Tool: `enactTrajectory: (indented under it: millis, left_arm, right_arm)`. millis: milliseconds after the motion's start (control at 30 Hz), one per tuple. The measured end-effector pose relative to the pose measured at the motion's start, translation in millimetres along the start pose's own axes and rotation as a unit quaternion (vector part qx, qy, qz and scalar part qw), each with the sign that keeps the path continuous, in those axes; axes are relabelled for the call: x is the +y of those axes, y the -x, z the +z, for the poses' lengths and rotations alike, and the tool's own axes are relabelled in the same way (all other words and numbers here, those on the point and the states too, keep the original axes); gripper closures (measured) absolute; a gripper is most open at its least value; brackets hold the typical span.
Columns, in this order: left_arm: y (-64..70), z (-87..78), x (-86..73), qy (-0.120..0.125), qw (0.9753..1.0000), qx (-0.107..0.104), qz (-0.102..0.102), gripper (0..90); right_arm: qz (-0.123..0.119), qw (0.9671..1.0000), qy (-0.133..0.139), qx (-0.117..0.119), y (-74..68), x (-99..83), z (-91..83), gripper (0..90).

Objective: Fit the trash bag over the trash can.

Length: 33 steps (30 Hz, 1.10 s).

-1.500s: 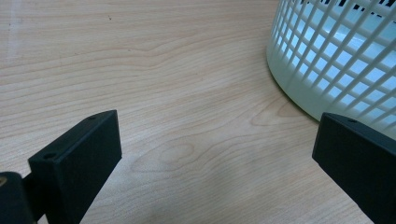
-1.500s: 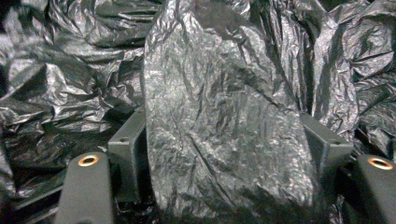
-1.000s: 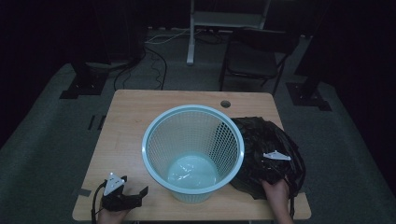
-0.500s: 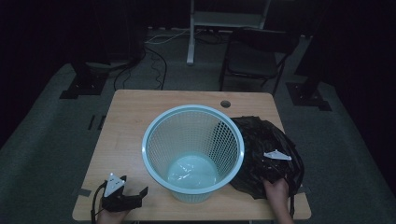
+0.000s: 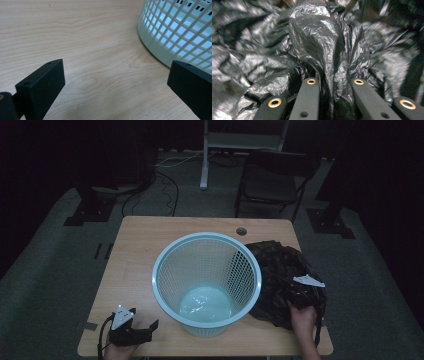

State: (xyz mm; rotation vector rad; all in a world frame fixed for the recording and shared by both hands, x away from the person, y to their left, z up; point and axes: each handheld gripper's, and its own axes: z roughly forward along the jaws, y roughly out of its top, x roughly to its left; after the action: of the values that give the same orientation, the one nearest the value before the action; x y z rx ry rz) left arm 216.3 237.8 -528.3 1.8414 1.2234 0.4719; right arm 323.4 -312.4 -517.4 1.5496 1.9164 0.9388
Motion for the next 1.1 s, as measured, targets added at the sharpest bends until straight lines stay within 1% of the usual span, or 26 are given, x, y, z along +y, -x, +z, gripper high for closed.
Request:
enactTrajectory:
  millis: [33, 67, 133, 267, 400, 467, 500, 567, 600, 733, 833, 867, 900, 933, 967, 1033, 1067, 1100]
  left_arm:
    - [0.2, -0.2, 0.2, -0.001, 1.0, 0.001, 0.001, 1.7]
    - [0.9, -0.3, 0.4, -0.001, 1.0, -0.001, 0.001, 1.7]
    - [1.8, -0.4, 0.6, 0.001, 1.0, 0.002, 0.004, 1.7]
    - [2.5, 0.9, 0.1, -0.001, 1.0, 0.001, 0.006, 1.7]
    - [2.3, 1.2, 0.3, 0.0, 1.0, 0.003, 0.006, 1.7]
    - [2.6, 1.5, 0.5, 0.001, 1.0, 0.002, 0.007, 1.7]
    - [3.0, 1.6, 0.5, 0.001, 1.0, 0.003, 0.006, 1.7]
    - [3.9, 2.1, 0.3, 0.002, 1.0, 0.002, 0.005, 1.7]
    - [3.8, 1.7, 0.3, 0.0, 1.0, 0.003, 0.008, 1.7]
    - [2.9, 0.8, 0.4, 0.001, 1.0, 0.003, 0.007, 1.7]
    - [2.1, 0.6, 0.2, 0.002, 1.0, 0.004, 0.007, 1.7]
    - [2.1, 0.7, 0.1, 0.001, 1.0, 0.004, 0.007, 1.7]
    - [2.2, 0.7, 0.1, 0.001, 1.0, 0.005, 0.008, 1.7]
    - [2.4, 1.0, 0.1, 0.0, 1.0, 0.002, 0.008, 1.7]
    - [2.7, 1.3, 0.2, 0.0, 1.0, 0.003, 0.007, 1.7]
    - [3.3, 1.9, 0.4, -0.001, 1.0, 0.003, 0.008, 1.7]
    - [3.6, 2.1, 0.5, -0.001, 1.0, 0.004, 0.008, 1.7]
    - [3.9, 2.3, 0.6, -0.001, 1.0, 0.003, 0.009, 1.7]
  right_arm:
    - [0.007, 0.9999, 0.008, -0.002, 1.2, 3.1, -6.2, 84.4]
    - [0.012, 0.9997, 0.02, -0.001, 3.0, 6.6, -12.8, 84.5]
    - [0.02, 0.9986, 0.049, -0.003, 7.1, 14.9, -28.9, 84.5]
    - [0.029, 0.9952, 0.093, -0.003, 12.9, 31.2, -59.0, 84.5]
    - [0.033, 0.99, 0.137, 0.0, 15.7, 46.4, -87.4, 84.6]
    - [0.033, 0.9864, 0.161, -0.001, 15.5, 55.0, -102.0, 84.5]
    - [0.029, 0.9845, 0.173, 0.0, 15.5, 60.8, -110.6, 84.5]
    - [0.028, 0.9804, 0.195, -0.003, 14.3, 70.4, -124.1, 84.5]
    - [0.022, 0.9789, 0.203, -0.004, 14.1, 75.8, -130.8, 84.5]
    - [0.016, 0.9686, 0.248, -0.014, 12.8, 95.6, -158.5, 84.5]
    - [0.002, 0.9635, 0.268, -0.011, 10.5, 109.1, -178.1, 84.5]
    - [-0.005, 0.9611, 0.276, -0.011, 9.7, 113.9, -186.2, 84.5]
    - [-0.011, 0.9577, 0.288, -0.007, 8.8, 119.6, -197.2, 84.5]
    - [-0.012, 0.9552, 0.296, -0.006, 8.4, 122.7, -204.2, 84.5]
    - [-0.017, 0.9512, 0.308, -0.007, 7.1, 127.7, -215.9, 84.5]
    - [-0.024, 0.9445, 0.328, -0.005, 4.9, 135.1, -234.1, 84.5]
    - [-0.028, 0.941, 0.337, 0.002, 3.7, 138.6, -242.3, 84.5]
    - [-0.028, 0.9383, 0.344, 0.012, 2.5, 141.7, -249.9, 84.5]
